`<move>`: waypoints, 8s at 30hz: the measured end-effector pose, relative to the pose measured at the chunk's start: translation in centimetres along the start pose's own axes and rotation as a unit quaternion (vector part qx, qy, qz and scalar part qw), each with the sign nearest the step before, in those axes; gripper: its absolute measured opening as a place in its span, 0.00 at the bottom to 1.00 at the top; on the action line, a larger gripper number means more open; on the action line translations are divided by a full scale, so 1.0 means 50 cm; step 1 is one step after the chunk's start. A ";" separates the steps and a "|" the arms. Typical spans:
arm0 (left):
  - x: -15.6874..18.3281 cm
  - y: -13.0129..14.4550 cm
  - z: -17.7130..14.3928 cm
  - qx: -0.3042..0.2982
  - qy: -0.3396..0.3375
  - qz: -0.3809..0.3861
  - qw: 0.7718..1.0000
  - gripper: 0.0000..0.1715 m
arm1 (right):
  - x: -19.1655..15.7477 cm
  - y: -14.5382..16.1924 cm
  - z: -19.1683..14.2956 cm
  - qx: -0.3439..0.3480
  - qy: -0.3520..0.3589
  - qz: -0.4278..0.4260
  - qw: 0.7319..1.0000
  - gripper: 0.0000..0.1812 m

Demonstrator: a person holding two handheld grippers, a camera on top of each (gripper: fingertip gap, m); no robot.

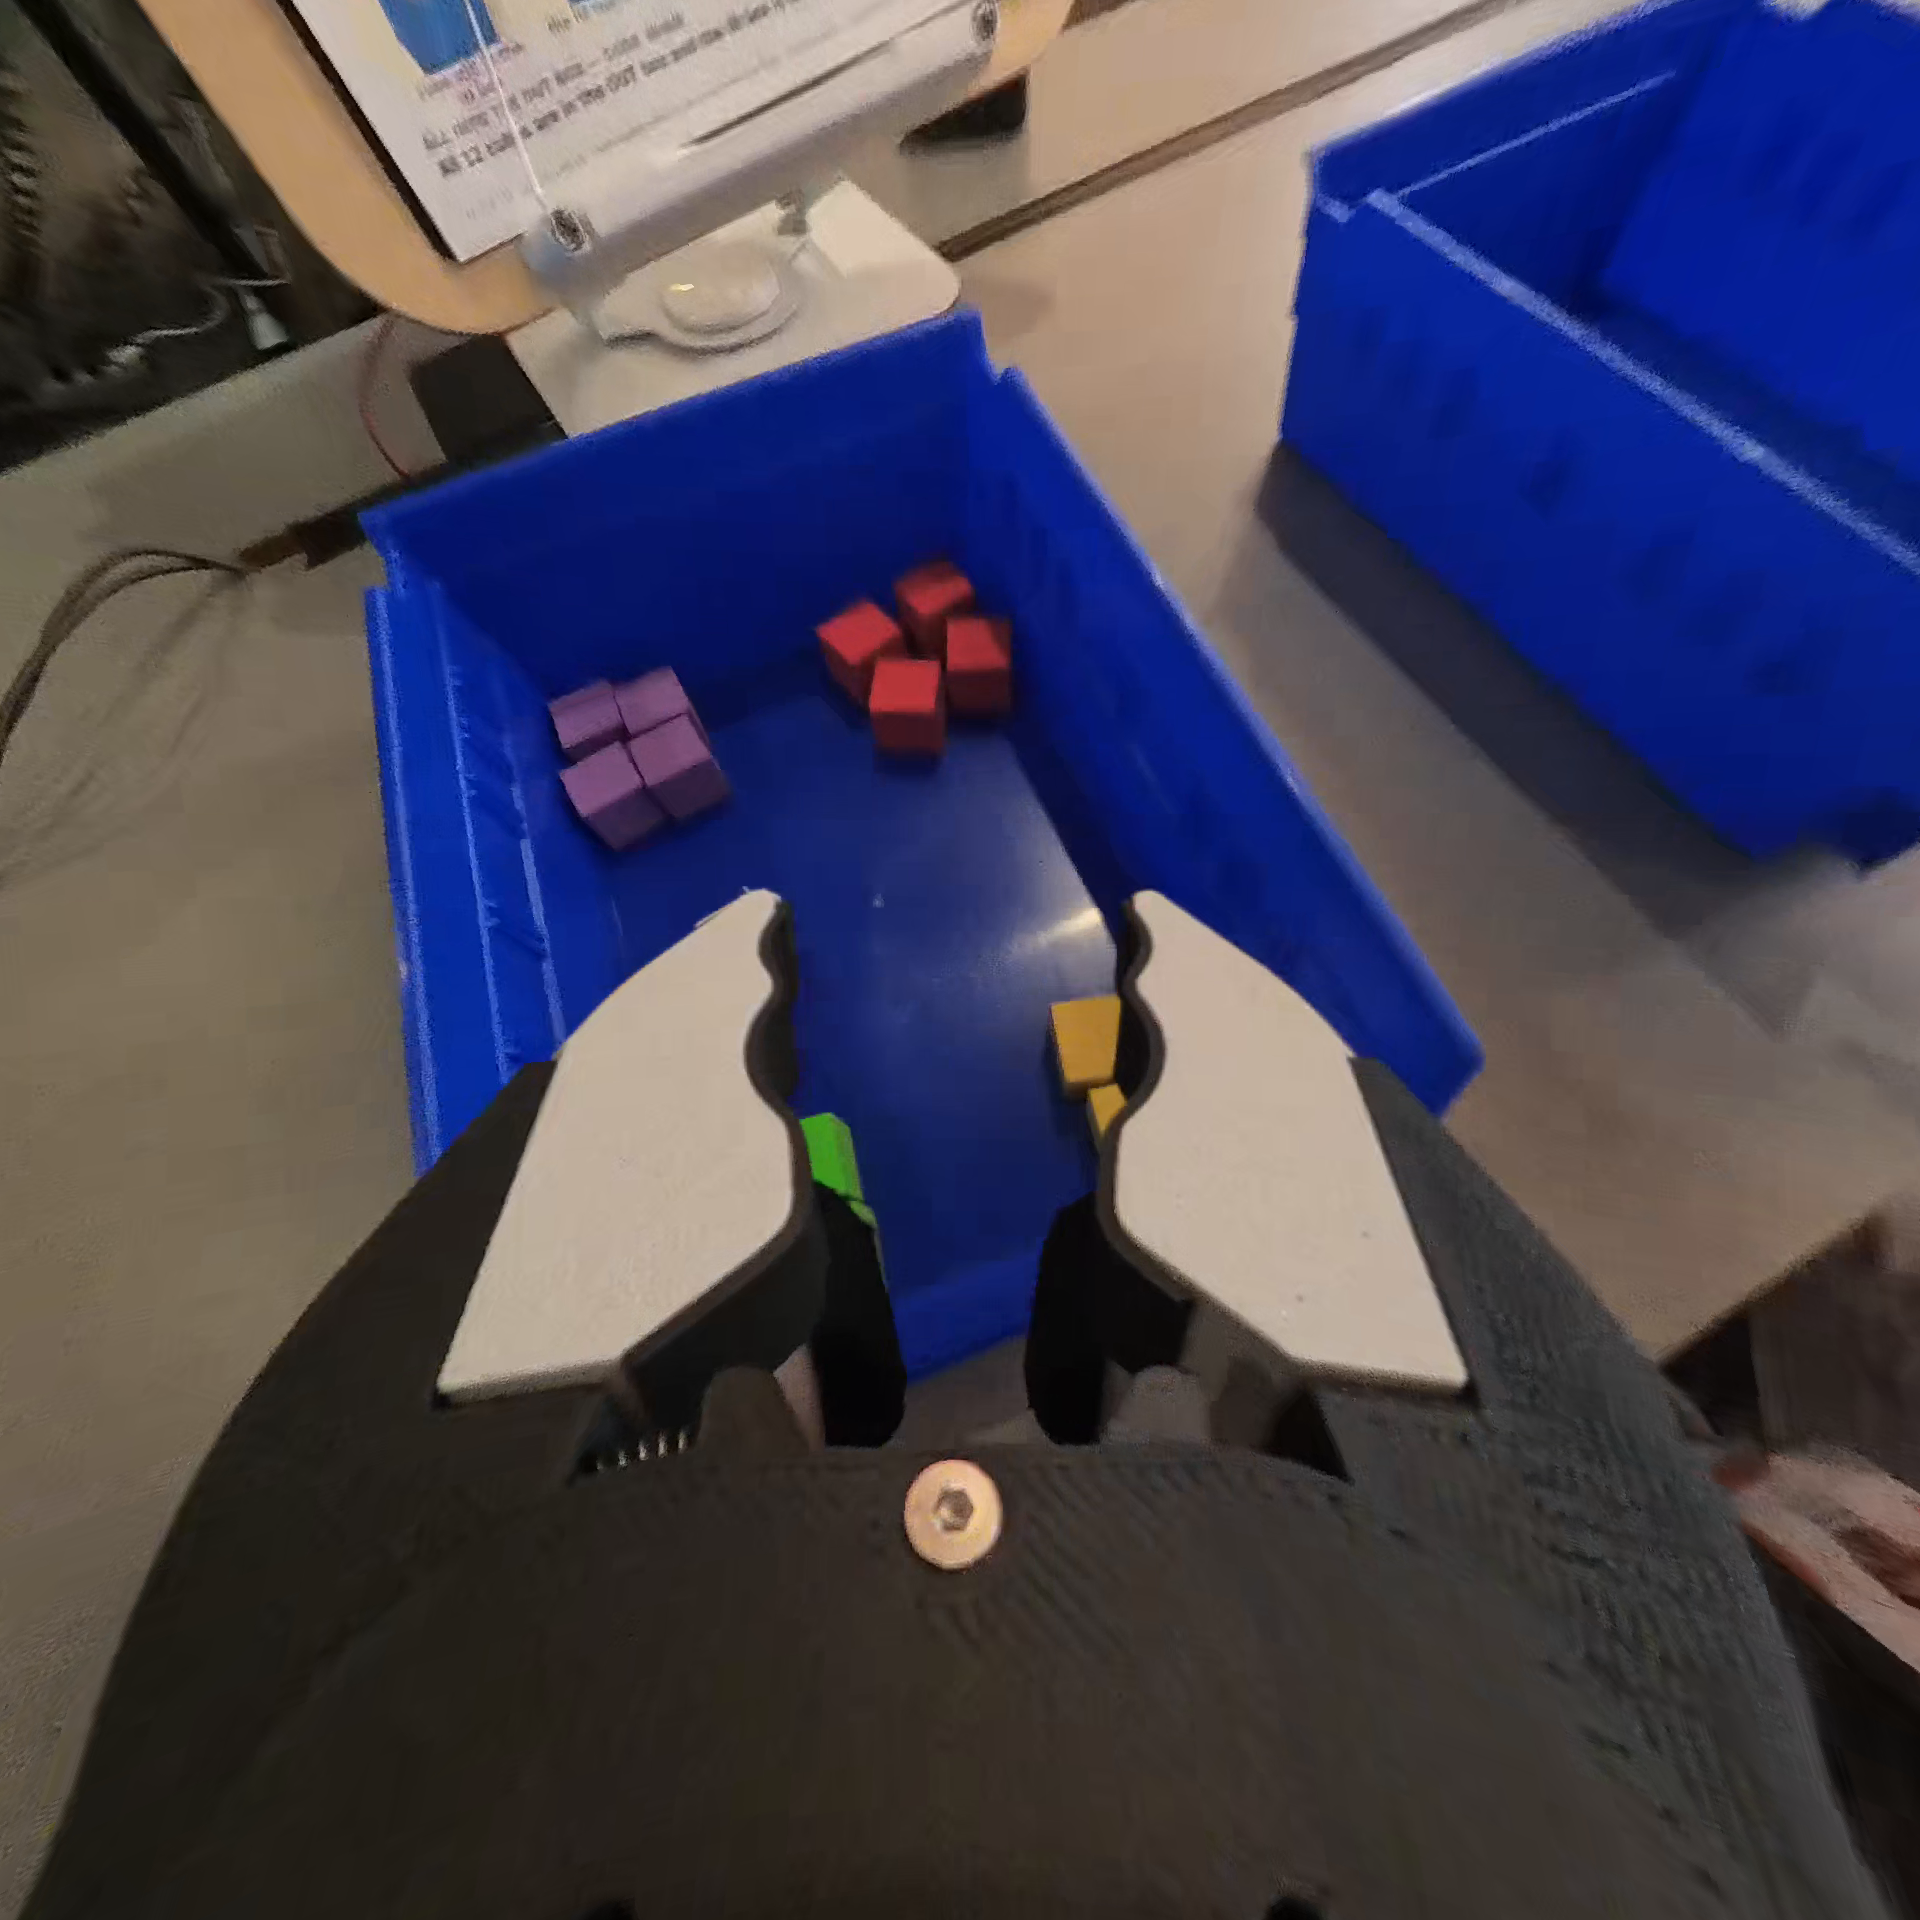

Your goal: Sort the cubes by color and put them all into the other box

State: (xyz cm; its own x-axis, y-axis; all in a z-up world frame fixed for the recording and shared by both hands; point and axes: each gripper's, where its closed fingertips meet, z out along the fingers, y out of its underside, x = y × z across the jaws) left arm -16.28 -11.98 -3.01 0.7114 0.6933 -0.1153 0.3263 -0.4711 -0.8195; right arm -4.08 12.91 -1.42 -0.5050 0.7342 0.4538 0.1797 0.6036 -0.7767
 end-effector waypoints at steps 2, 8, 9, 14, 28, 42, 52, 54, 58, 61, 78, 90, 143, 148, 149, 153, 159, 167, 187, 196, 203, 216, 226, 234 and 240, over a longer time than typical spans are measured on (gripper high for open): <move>-0.010 -0.002 0.028 -0.004 -0.012 0.014 1.000 0.37 | 0.009 0.018 -0.001 -0.014 0.017 -0.008 1.000 0.22; -0.050 -0.023 0.114 0.003 -0.028 0.003 1.000 0.42 | 0.040 0.078 -0.018 -0.039 0.029 0.019 0.999 0.22; -0.046 -0.015 0.137 -0.021 -0.011 0.002 1.000 0.41 | 0.050 0.083 -0.024 -0.041 0.036 0.023 0.998 0.22; -0.050 0.020 0.253 -0.112 0.005 0.010 0.994 0.36 | 0.091 0.088 -0.063 -0.031 0.070 0.026 0.997 0.22; -0.042 0.060 0.390 -0.204 0.042 -0.012 0.978 0.33 | 0.123 0.097 -0.087 -0.037 0.106 0.013 0.994 0.22; 0.099 -0.138 0.095 0.034 0.438 -0.269 0.857 0.17 | -0.016 -0.058 -0.021 0.142 -0.034 -0.007 0.989 0.25; 0.238 -0.201 -0.112 0.107 0.613 -0.299 0.724 0.17 | -0.109 -0.278 0.058 0.238 -0.053 -0.111 0.963 0.22; 0.256 -0.200 -0.122 0.104 0.622 -0.303 0.714 0.17 | -0.121 -0.296 0.070 0.237 -0.045 -0.140 0.960 0.23; 0.284 -0.190 -0.117 0.086 0.627 -0.303 0.712 0.17 | -0.138 -0.316 0.073 0.250 -0.044 -0.160 0.954 0.21; 0.293 -0.188 -0.109 0.082 0.624 -0.306 0.715 0.17 | -0.133 -0.317 0.072 0.253 -0.030 -0.163 0.953 0.15; 0.188 -0.186 -0.088 0.146 0.470 -0.236 0.838 0.07 | 0.059 0.015 0.030 -0.157 -0.110 -0.040 0.981 0.15; 0.080 -0.118 -0.064 0.099 0.295 -0.138 0.940 0.10 | 0.107 0.304 0.128 -0.510 -0.233 0.063 0.826 0.15; 0.051 0.184 0.137 -0.296 0.080 -0.032 0.951 0.31 | 0.087 0.184 0.067 -0.341 -0.139 -0.035 0.929 0.20; 0.051 0.192 0.152 -0.310 0.070 -0.025 0.948 0.18 | 0.085 0.177 0.060 -0.335 -0.135 -0.039 0.932 0.20; 0.050 0.193 0.155 -0.309 0.064 -0.024 0.949 0.18 | 0.084 0.175 0.058 -0.333 -0.134 -0.040 0.932 0.20; 0.041 0.191 0.160 -0.303 0.052 -0.029 0.951 0.17 | 0.081 0.172 0.052 -0.330 -0.128 -0.046 0.934 0.20; 0.075 0.073 0.119 -0.138 0.211 -0.170 0.953 0.17 | 0.065 0.109 0.045 -0.249 -0.106 -0.029 0.962 0.22; 0.162 -0.103 -0.027 0.032 0.484 -0.286 0.826 0.16 | -0.060 -0.115 0.070 0.062 -0.089 -0.060 0.992 0.23; 0.289 -0.144 -0.107 0.039 0.609 -0.268 0.745 0.16 | -0.172 -0.279 0.092 0.177 -0.102 -0.104 0.973 0.15; 0.185 -0.162 -0.119 0.109 0.509 -0.243 0.819 0.14 | 0.005 -0.144 0.018 0.049 -0.091 -0.036 0.994 0.15; 0.109 -0.102 -0.060 0.058 0.403 -0.225 0.886 0.14 | 0.029 0.105 0.089 -0.122 -0.103 0.150 0.976 0.15; -0.007 -0.014 0.008 -0.015 0.208 -0.186 0.960 0.17 | -0.035 0.238 0.178 -0.246 -0.167 0.129 0.946 0.16; -0.076 0.152 0.039 -0.255 0.061 -0.105 0.959 0.22 | -0.033 0.241 0.161 -0.268 -0.171 0.135 0.938 0.29; -0.082 0.225 0.072 -0.360 0.021 -0.080 0.929 0.25 | 0.019 0.136 0.109 -0.154 -0.100 0.120 0.976 0.24; -0.092 0.219 0.083 -0.374 -0.004 -0.055 0.926 0.24 | 0.022 0.092 0.083 -0.110 -0.086 0.108 0.984 0.20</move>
State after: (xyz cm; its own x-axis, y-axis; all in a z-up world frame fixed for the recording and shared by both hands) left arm -18.57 -18.03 -13.78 0.6438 0.7628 -0.0609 0.7392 -0.6405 -0.2082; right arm -7.30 15.21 -6.31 -0.5669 0.8007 0.1938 0.4666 0.5060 -0.7255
